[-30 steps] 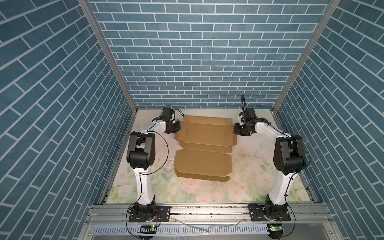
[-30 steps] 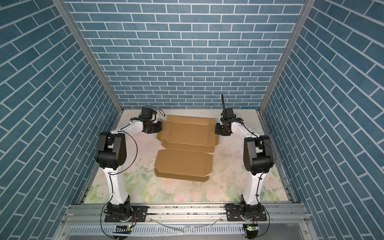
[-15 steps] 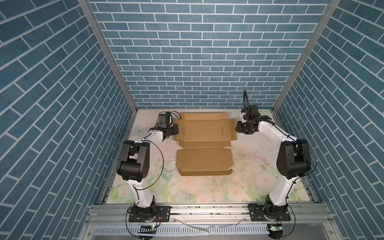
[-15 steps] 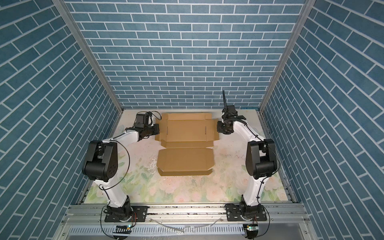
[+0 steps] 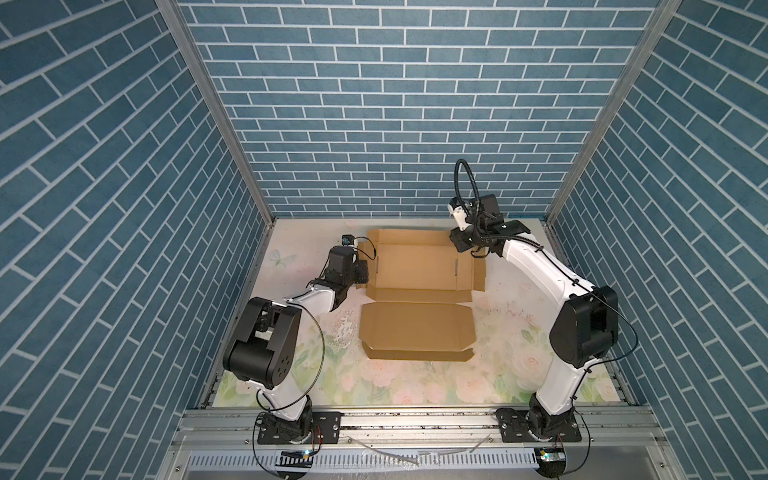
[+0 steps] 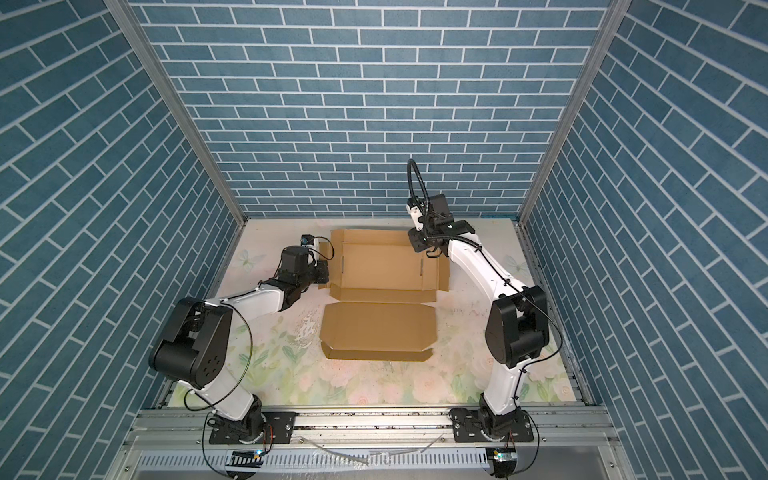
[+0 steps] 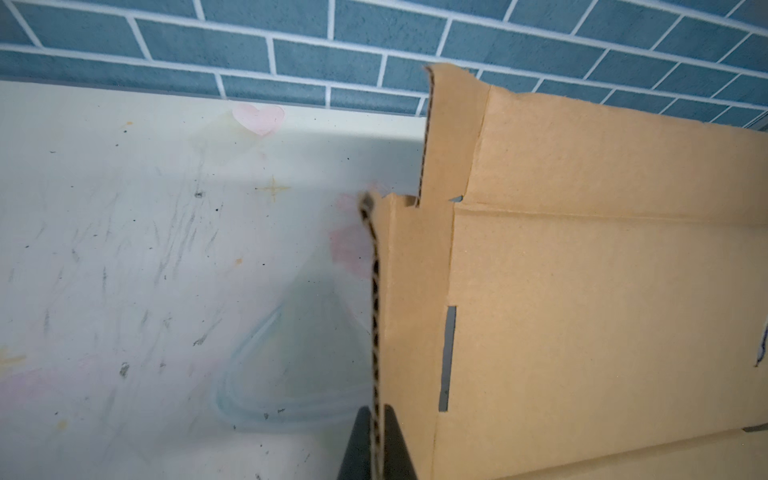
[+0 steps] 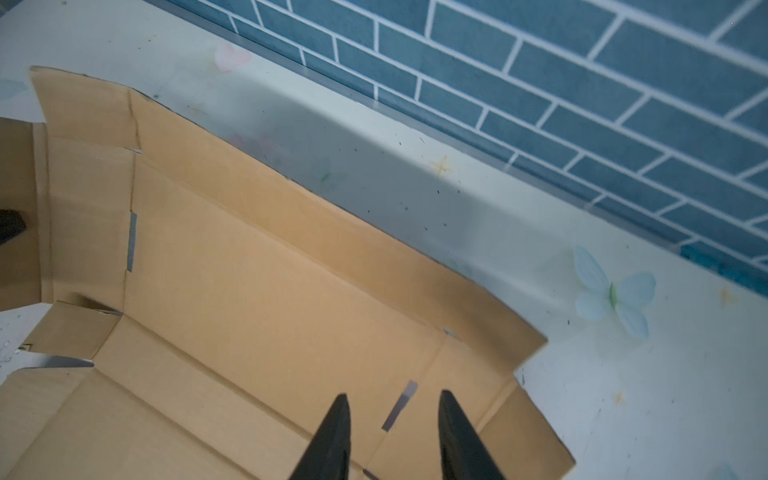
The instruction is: Fold the paper box
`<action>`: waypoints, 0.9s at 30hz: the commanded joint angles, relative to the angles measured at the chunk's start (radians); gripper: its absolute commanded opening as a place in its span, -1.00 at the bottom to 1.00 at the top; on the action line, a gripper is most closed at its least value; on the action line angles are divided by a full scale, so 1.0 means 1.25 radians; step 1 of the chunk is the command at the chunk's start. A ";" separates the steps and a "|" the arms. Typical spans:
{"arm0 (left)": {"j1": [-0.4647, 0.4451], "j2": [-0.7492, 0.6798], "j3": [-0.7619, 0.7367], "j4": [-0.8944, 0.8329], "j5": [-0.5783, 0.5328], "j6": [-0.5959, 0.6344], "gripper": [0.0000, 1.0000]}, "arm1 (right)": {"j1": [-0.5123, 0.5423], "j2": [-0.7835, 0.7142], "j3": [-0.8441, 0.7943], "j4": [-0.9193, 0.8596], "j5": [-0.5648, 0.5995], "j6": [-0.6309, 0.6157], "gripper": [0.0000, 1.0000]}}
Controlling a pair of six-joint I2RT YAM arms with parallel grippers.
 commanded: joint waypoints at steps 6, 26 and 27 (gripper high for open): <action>-0.047 -0.043 -0.072 0.130 -0.095 0.051 -1.00 | 0.068 0.152 0.186 -0.135 0.102 -0.198 -0.15; -0.122 -0.025 -0.076 0.212 -0.183 0.142 -1.00 | 0.093 0.243 0.361 -0.276 0.082 -0.298 0.12; -0.122 -0.025 -0.076 0.213 -0.182 0.144 -1.00 | 0.093 0.249 0.369 -0.281 0.081 -0.298 0.12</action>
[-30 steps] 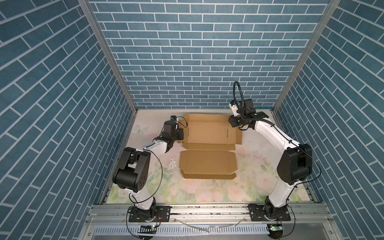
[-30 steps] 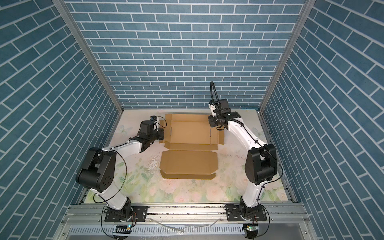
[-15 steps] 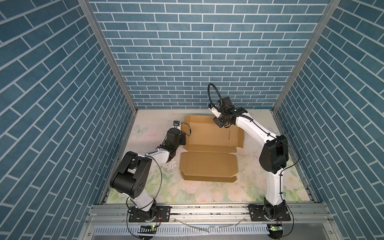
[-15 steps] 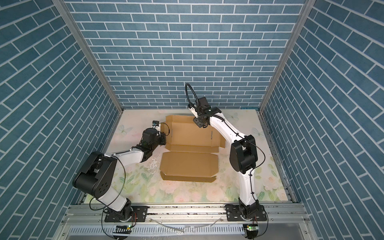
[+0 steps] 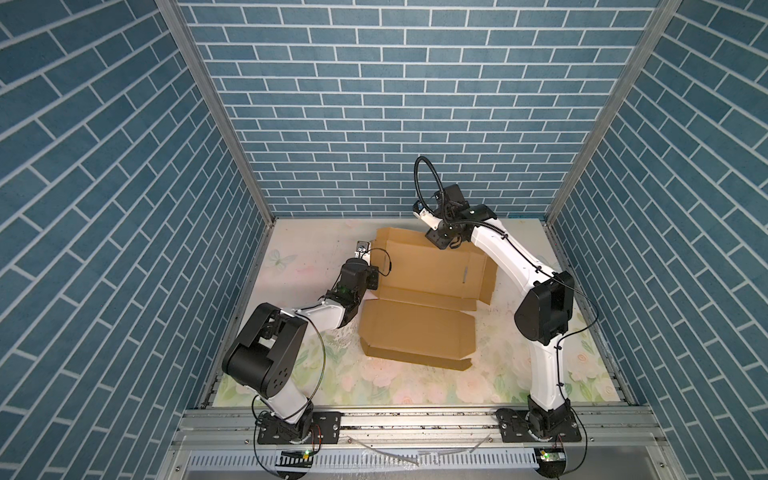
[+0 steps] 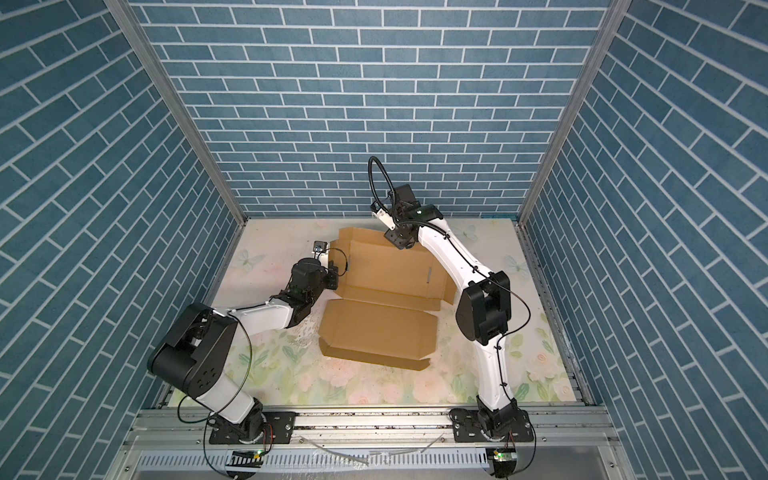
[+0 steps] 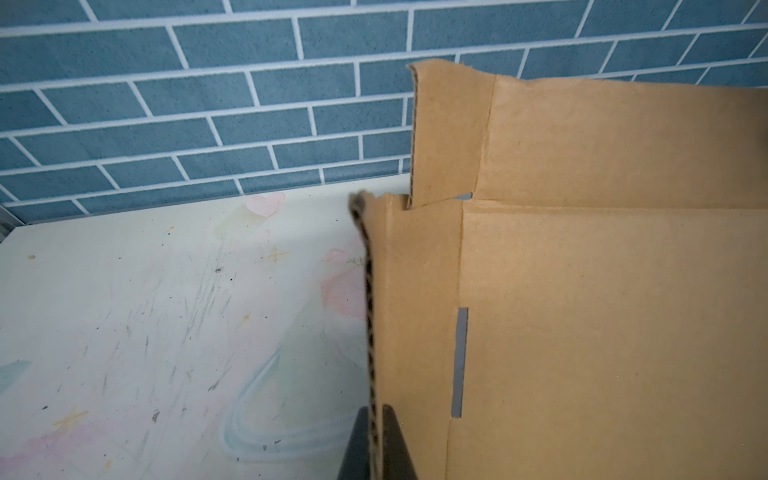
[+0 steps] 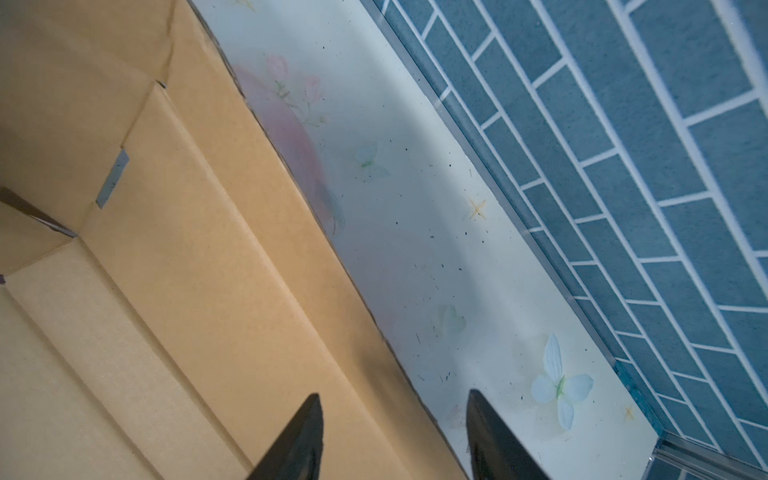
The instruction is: Fold the paper box
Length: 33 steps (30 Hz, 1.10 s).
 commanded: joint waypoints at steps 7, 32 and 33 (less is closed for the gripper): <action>-0.010 0.013 0.008 0.039 -0.011 0.031 -1.00 | 0.003 0.088 0.101 -0.107 -0.016 -0.037 0.12; -0.009 0.062 0.029 0.060 -0.032 0.030 -1.00 | 0.023 0.083 0.063 -0.137 0.023 -0.048 -0.42; -0.010 0.067 0.032 0.062 -0.032 0.029 -1.00 | 0.025 0.083 0.061 -0.139 0.029 -0.049 -0.42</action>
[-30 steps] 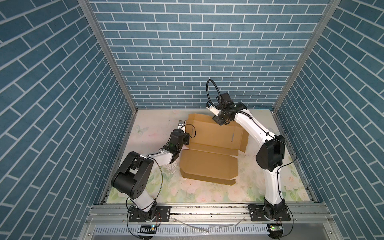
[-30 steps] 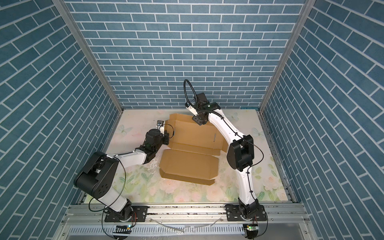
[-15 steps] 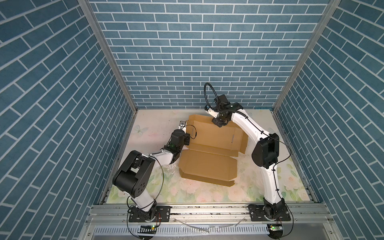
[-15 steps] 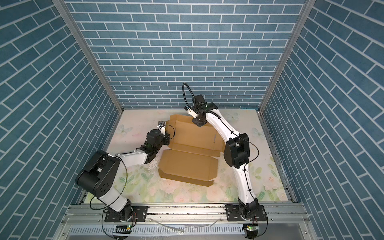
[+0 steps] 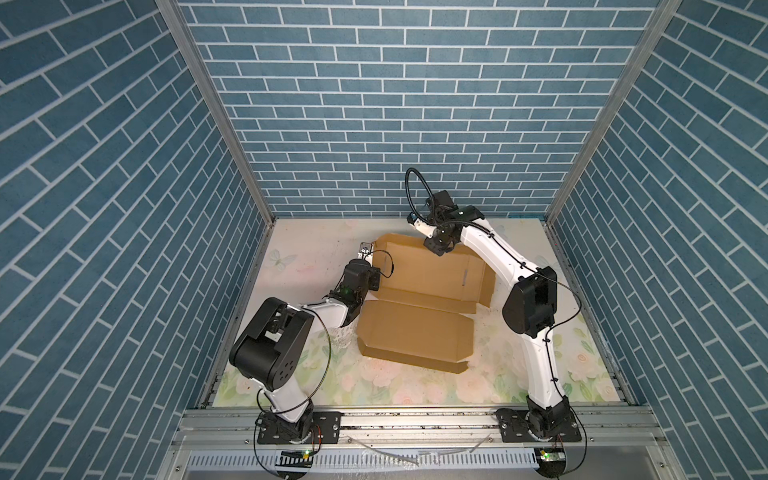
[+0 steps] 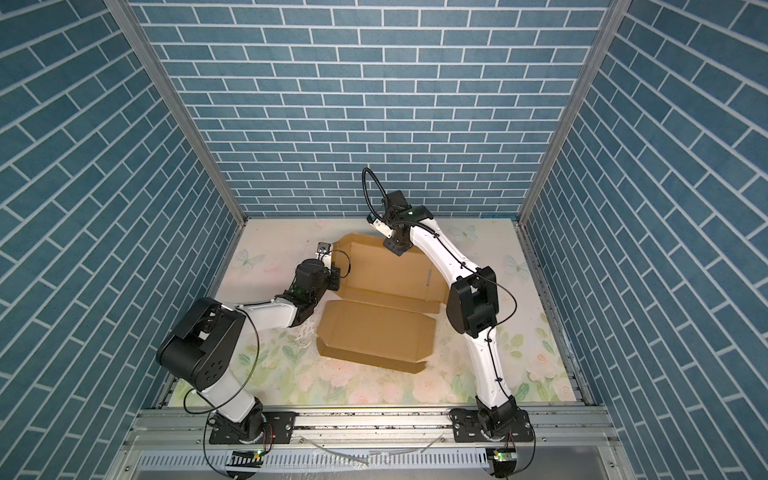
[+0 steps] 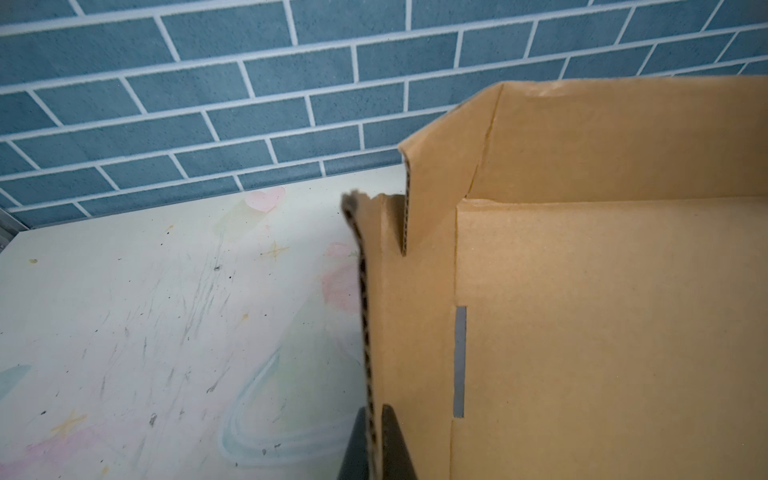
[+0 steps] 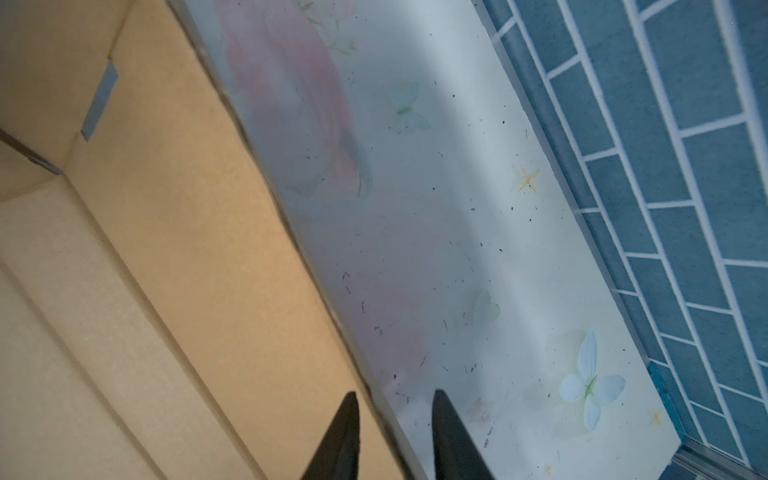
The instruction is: Fold the paper box
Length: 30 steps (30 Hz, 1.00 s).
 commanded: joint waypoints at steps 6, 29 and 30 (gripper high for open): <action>-0.004 0.038 0.030 0.044 -0.007 -0.007 -1.00 | 0.023 -0.002 -0.020 -0.051 0.044 -0.013 -0.43; -0.005 0.032 0.027 0.042 0.002 -0.015 -1.00 | 0.062 -0.017 -0.115 0.027 0.154 -0.016 -0.82; -0.004 0.030 0.025 0.042 0.002 -0.016 -1.00 | 0.063 -0.018 -0.118 0.031 0.159 -0.017 -0.84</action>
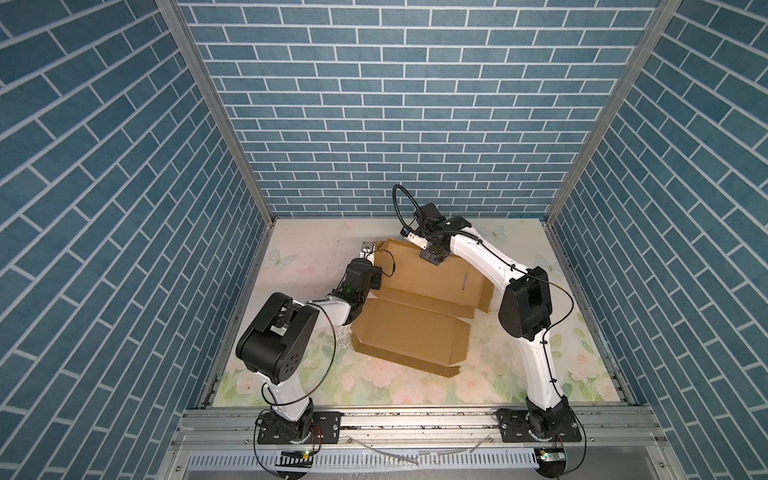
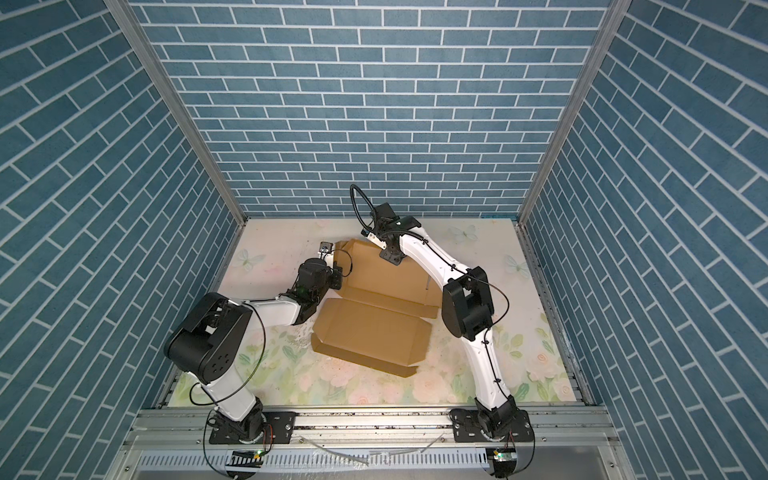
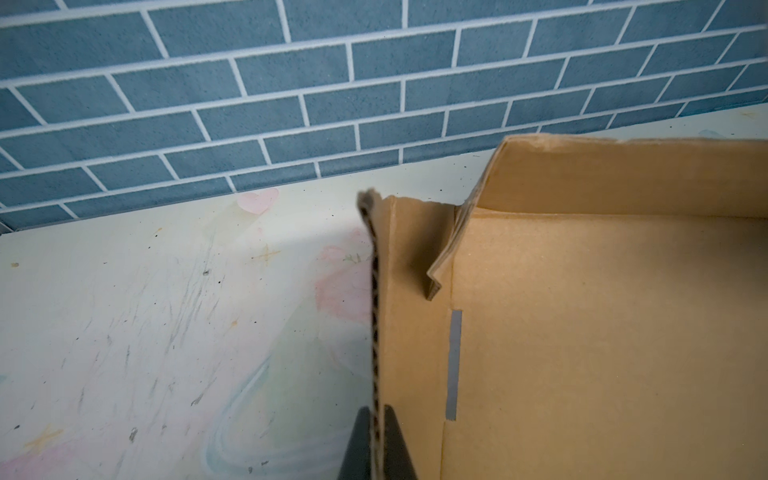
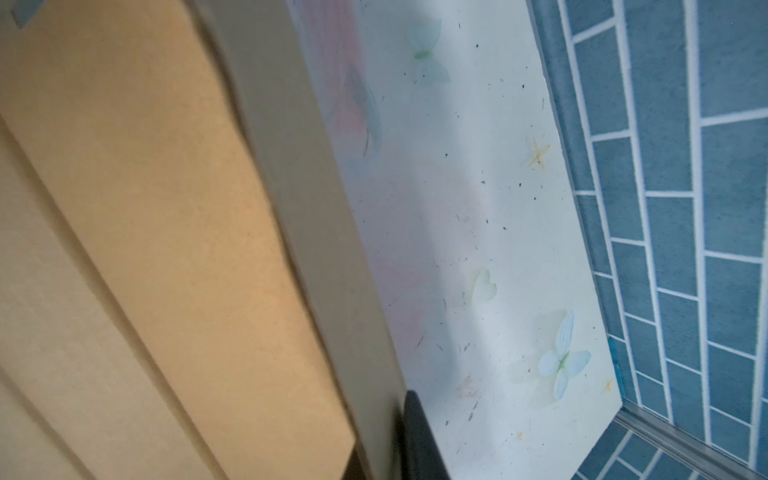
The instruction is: Fold the paper box
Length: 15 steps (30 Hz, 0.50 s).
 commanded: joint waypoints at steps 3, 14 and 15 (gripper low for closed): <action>-0.004 -0.009 0.006 0.019 -0.006 -0.012 -0.84 | 0.014 -0.016 -0.039 -0.004 0.029 0.008 -0.89; 0.008 -0.031 -0.020 0.011 -0.001 -0.017 -0.42 | 0.032 -0.049 -0.065 0.024 0.088 -0.014 -0.97; 0.011 -0.034 -0.022 0.010 0.000 -0.018 -0.40 | 0.034 -0.052 -0.067 0.027 0.091 -0.015 -0.98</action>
